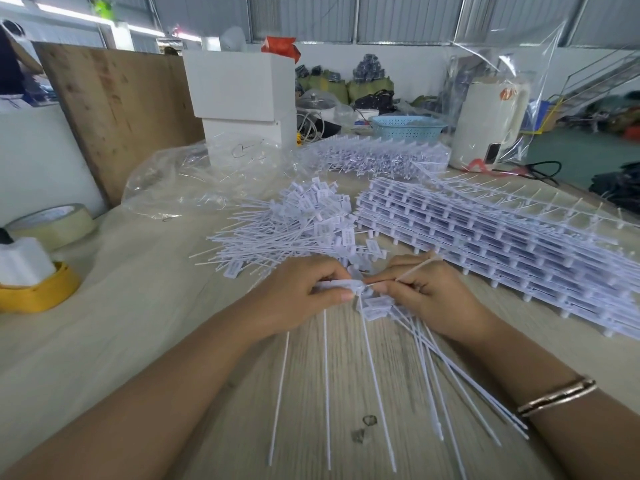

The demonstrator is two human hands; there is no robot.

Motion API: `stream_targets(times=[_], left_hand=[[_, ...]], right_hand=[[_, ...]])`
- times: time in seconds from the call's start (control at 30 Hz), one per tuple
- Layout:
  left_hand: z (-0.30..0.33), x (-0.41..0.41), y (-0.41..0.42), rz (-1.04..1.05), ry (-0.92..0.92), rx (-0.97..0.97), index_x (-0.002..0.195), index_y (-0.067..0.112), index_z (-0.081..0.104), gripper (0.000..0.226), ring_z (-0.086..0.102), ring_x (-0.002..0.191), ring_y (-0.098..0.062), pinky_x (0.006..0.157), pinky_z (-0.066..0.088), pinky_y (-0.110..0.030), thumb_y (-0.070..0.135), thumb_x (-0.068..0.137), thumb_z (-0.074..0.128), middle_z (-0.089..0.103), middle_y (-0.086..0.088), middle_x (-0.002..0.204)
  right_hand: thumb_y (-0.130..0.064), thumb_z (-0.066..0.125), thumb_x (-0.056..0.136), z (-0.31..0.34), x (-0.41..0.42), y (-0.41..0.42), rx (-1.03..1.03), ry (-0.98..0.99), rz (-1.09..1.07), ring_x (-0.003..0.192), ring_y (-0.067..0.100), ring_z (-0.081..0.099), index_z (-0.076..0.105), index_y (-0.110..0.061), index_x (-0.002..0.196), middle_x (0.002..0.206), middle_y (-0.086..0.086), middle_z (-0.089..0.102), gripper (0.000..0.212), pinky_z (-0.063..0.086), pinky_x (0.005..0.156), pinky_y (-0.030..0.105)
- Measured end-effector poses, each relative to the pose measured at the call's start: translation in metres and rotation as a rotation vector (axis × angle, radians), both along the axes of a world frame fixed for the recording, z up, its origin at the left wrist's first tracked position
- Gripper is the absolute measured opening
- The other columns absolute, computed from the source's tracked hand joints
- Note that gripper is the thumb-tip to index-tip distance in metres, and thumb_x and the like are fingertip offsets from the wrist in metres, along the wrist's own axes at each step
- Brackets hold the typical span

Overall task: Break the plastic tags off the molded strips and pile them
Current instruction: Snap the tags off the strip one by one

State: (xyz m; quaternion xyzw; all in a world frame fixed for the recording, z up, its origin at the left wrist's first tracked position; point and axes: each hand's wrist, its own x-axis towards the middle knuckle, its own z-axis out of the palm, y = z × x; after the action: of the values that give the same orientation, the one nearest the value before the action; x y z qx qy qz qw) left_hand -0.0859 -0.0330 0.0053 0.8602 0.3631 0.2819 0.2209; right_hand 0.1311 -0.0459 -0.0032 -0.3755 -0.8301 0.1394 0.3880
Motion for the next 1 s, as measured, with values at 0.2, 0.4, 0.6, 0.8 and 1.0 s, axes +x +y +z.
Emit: stream_targets(times=[0.2, 0.4, 0.6, 0.8, 1.0], left_hand=[[0.003, 0.003, -0.001, 0.011, 0.004, 0.064, 0.083, 0.032, 0.055, 0.015, 0.045, 0.06, 0.0, 0.056, 0.03, -0.014, 0.022, 0.087, 0.065, 0.052, 0.015, 0.068], [0.003, 0.005, -0.004, -0.025, -0.052, 0.033, 0.082, 0.04, 0.053, 0.021, 0.046, 0.06, -0.004, 0.056, 0.033, -0.019, 0.024, 0.089, 0.062, 0.055, 0.011, 0.071], [-0.002, -0.011, 0.002, 0.03, -0.091, 0.013, 0.086, 0.02, 0.061, 0.005, 0.052, 0.066, -0.014, 0.06, 0.039, -0.026, 0.021, 0.091, 0.06, 0.06, -0.001, 0.078], [-0.004, -0.01, 0.003, 0.015, 0.001, 0.047, 0.12, 0.022, 0.06, 0.032, 0.053, 0.087, -0.006, 0.075, 0.038, -0.014, 0.012, 0.09, 0.053, 0.058, 0.013, 0.103], [-0.008, -0.001, 0.002, 0.133, -0.13, 0.131, 0.12, 0.029, 0.05, 0.037, 0.046, 0.1, 0.012, 0.082, 0.032, 0.0, 0.011, 0.089, 0.059, 0.05, 0.014, 0.105]], right_hand=[[-0.026, 0.06, 0.084, -0.004, 0.004, 0.004, -0.088, 0.183, 0.026, 0.065, 0.03, 0.06, 0.073, -0.021, 0.083, 0.072, 0.01, 0.067, 0.014, 0.048, 0.064, 0.041], [-0.028, 0.062, 0.082, -0.002, 0.003, 0.0, -0.254, 0.319, 0.087, 0.074, 0.009, 0.063, 0.073, -0.032, 0.07, 0.077, -0.004, 0.07, 0.017, 0.047, 0.073, 0.017], [-0.025, 0.059, 0.085, 0.012, 0.032, -0.008, -0.289, 0.595, -0.147, 0.073, 0.0, 0.065, 0.072, -0.023, 0.073, 0.08, -0.009, 0.071, 0.018, 0.046, 0.06, 0.008], [0.013, 0.049, 0.089, 0.006, 0.026, 0.005, -0.18, 0.051, -0.043, 0.082, 0.016, 0.049, 0.049, -0.013, 0.124, 0.088, 0.006, 0.05, 0.044, 0.037, 0.075, 0.019], [0.005, 0.04, 0.084, 0.004, 0.03, 0.003, -0.251, 0.074, -0.001, 0.081, -0.005, 0.046, 0.059, -0.008, 0.116, 0.087, 0.002, 0.047, 0.039, 0.033, 0.079, 0.01]])
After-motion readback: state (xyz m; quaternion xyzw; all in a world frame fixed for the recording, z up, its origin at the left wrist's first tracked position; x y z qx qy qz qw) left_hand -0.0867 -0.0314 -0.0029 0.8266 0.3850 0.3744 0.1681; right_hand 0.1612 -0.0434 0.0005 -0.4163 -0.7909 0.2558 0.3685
